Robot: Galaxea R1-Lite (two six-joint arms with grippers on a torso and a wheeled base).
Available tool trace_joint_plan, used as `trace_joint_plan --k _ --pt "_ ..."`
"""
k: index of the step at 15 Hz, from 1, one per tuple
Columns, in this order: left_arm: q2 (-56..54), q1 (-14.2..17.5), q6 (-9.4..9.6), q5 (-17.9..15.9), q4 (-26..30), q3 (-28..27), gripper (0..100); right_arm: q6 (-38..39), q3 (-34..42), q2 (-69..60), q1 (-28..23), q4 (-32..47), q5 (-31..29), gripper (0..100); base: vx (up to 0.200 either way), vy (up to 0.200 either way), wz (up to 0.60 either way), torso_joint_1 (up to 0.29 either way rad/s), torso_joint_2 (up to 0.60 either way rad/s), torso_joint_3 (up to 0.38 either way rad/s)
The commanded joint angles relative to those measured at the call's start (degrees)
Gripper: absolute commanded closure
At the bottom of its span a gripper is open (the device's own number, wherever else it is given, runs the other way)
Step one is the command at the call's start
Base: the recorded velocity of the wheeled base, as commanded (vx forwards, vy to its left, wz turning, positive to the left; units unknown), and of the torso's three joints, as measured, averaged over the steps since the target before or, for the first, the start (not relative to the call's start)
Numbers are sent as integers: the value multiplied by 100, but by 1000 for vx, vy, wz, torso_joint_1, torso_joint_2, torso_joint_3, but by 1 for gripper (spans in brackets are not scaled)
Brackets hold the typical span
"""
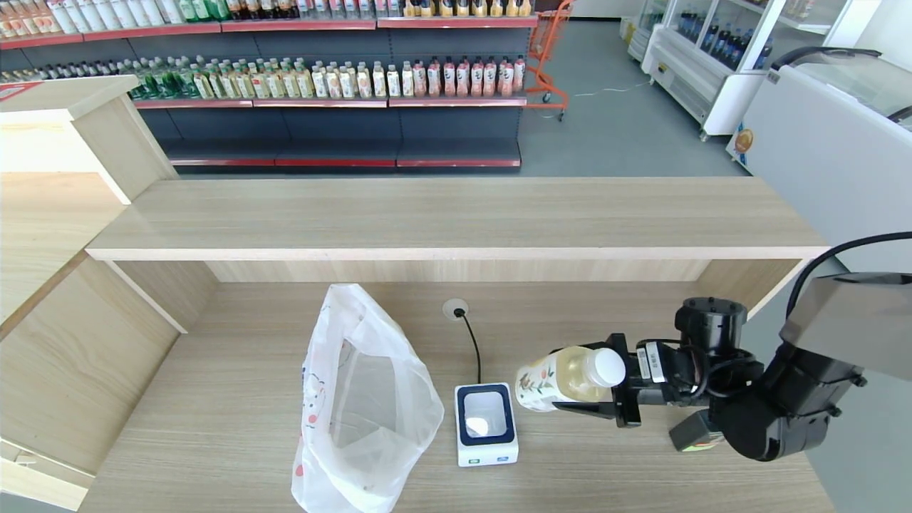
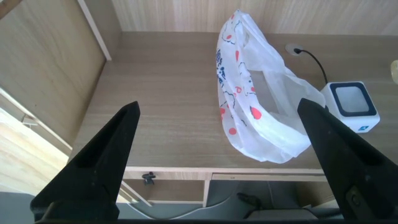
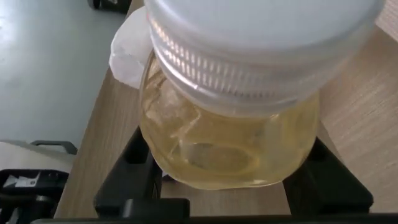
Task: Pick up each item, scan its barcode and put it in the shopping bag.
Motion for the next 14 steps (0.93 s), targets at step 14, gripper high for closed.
trace_joint_plan --k 14 --pt "0 0 1 1 -1 1 0 -982 -1578 1552 713 2 218 100 0 0 0 0 0 0"
